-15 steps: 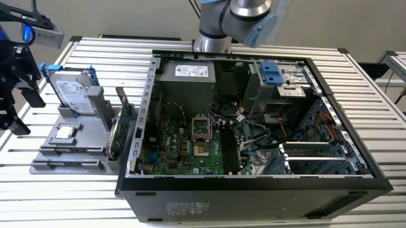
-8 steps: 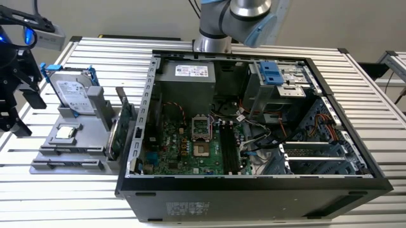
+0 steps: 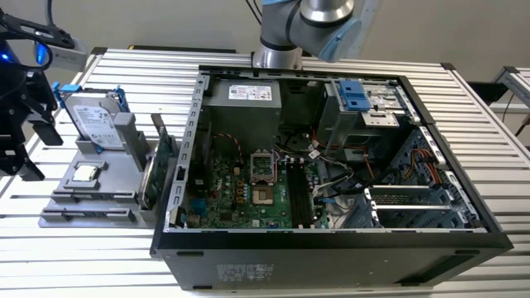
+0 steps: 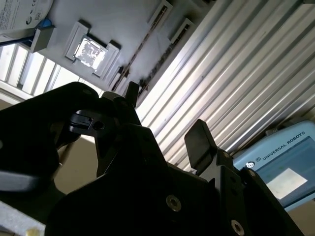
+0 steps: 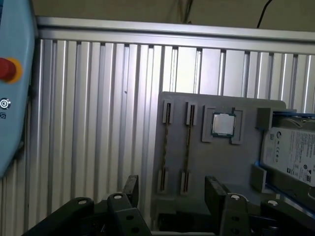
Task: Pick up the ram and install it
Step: 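Pick up the ram and move it above insertion slot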
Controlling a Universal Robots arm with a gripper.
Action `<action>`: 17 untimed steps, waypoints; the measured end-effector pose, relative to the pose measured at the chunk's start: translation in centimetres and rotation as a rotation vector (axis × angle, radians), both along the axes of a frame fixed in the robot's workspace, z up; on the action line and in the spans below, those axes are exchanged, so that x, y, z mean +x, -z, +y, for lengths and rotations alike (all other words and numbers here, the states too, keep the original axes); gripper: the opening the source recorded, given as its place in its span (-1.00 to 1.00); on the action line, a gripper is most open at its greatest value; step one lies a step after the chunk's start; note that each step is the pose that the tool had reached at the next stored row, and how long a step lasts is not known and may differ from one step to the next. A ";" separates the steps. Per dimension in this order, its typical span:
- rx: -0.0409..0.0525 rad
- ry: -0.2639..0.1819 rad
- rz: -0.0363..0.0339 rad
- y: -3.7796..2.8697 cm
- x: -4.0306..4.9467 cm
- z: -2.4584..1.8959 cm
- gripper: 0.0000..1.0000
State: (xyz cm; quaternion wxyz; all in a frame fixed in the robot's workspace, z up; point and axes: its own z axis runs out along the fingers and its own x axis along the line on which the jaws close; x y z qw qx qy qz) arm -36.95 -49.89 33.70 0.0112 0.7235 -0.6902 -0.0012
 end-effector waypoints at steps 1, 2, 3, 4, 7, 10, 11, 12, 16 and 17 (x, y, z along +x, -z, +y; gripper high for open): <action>0.0000 0.000 0.0000 0.09 0.00 0.00 1.00; -0.0001 0.000 0.0000 0.18 0.00 0.00 1.00; -0.0001 0.000 -0.0001 0.27 0.00 0.00 1.00; -0.0001 0.000 0.0000 0.34 0.00 0.00 1.00; 0.0001 0.000 0.0000 0.58 0.00 0.00 1.00; 0.0001 0.000 0.0000 0.81 0.00 0.00 1.00; 0.0001 0.000 0.0000 0.88 0.00 0.00 1.00; 0.0001 0.000 0.0000 0.96 0.00 0.00 1.00; 0.0001 0.000 0.0000 1.30 0.00 0.00 1.00; 0.0001 0.000 0.0000 1.40 0.00 0.00 1.00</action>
